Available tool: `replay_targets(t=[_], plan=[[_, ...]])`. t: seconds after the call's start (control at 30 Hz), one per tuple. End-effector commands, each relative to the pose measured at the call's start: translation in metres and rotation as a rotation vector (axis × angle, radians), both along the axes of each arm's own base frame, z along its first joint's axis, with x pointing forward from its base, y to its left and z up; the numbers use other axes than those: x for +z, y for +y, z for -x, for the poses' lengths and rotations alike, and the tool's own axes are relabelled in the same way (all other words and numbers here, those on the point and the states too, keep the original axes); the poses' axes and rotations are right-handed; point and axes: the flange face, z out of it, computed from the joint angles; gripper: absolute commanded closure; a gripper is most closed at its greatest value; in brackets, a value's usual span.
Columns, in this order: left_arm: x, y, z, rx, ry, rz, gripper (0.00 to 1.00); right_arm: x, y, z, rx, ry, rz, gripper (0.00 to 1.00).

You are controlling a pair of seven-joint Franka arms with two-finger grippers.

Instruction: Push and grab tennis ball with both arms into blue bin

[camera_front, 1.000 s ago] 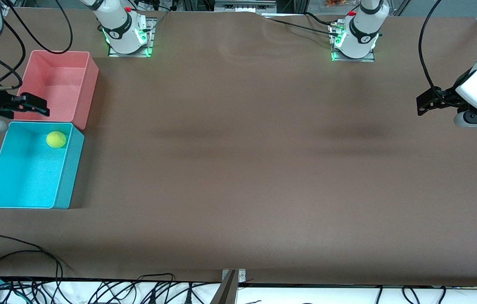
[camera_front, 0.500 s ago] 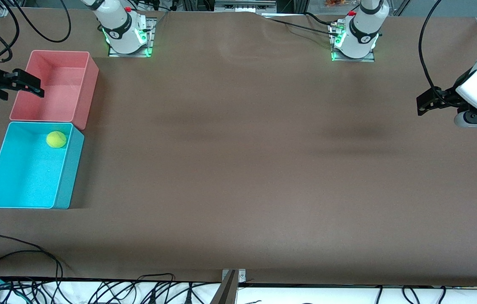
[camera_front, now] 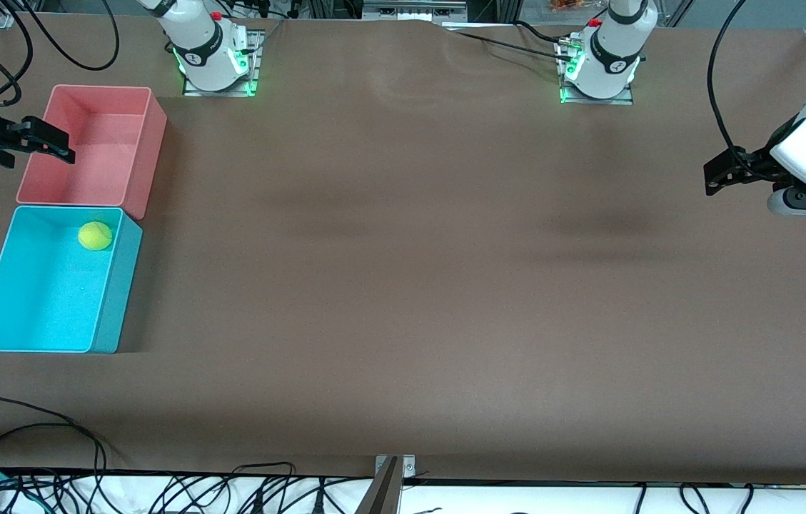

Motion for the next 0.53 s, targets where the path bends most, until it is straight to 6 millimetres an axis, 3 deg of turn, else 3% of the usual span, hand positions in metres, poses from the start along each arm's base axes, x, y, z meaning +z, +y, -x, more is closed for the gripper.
replay_targets(t=[0.0, 0.5], plan=[[0.0038, 0.0015, 0.0057, -0.005, -0.006, 0.017, 0.0, 0.0015, -0.0024, 0.0061, 0.004, -0.014, 0.006, 0.0], [0.0054, 0.0032, 0.006, -0.004, -0.009, 0.017, 0.0, 0.0029, -0.0056, 0.0074, -0.001, -0.014, 0.006, 0.0]])
